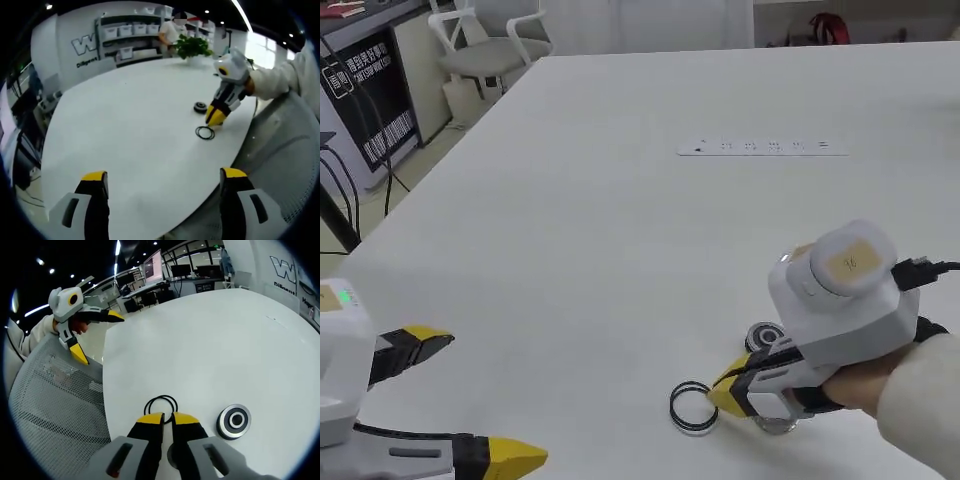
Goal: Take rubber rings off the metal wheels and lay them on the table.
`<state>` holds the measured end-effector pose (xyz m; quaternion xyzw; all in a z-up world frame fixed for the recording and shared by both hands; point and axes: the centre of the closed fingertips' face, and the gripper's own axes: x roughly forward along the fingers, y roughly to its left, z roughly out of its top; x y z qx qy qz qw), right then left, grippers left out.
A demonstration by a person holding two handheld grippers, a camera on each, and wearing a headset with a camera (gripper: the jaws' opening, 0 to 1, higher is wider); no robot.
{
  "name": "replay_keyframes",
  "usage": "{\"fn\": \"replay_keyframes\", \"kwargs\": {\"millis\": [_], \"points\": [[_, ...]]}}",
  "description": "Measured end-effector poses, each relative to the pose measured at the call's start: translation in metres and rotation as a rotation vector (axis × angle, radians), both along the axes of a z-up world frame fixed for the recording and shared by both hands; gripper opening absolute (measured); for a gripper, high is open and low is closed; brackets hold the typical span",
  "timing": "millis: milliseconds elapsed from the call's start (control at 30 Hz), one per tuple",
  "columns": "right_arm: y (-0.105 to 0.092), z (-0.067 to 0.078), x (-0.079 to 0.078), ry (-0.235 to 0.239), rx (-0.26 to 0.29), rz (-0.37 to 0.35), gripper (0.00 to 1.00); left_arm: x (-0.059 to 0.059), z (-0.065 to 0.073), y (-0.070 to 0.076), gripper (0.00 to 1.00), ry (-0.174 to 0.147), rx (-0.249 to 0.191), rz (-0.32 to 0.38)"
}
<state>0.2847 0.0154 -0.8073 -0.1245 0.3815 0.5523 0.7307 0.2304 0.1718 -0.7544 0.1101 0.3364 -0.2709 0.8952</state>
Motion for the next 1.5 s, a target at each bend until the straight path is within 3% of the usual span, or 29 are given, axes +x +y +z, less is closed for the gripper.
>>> {"fn": "replay_keyframes", "kwargs": {"millis": [133, 300, 800, 1033, 1500], "points": [[-0.002, 0.006, 0.003, -0.008, 0.011, -0.004, 0.03, 0.0, 0.0, 0.001, 0.94, -0.001, 0.004, 0.0], [-0.005, 0.023, 0.015, -0.032, 0.062, -0.036, 0.05, -0.001, 0.0, 0.001, 0.94, 0.001, 0.003, 0.001], [-0.015, 0.064, 0.034, -0.114, 0.207, -0.075, 0.19, -0.002, 0.002, 0.001, 0.94, 0.005, 0.009, -0.011], [-0.026, 0.07, 0.042, -0.122, 0.22, -0.1, 0.26, -0.002, 0.006, 0.002, 0.94, 0.006, 0.022, -0.015], [-0.052, 0.082, 0.048, -0.174, 0.234, -0.101, 0.35, 0.005, 0.026, 0.006, 0.97, -0.025, 0.022, -0.023]]}}
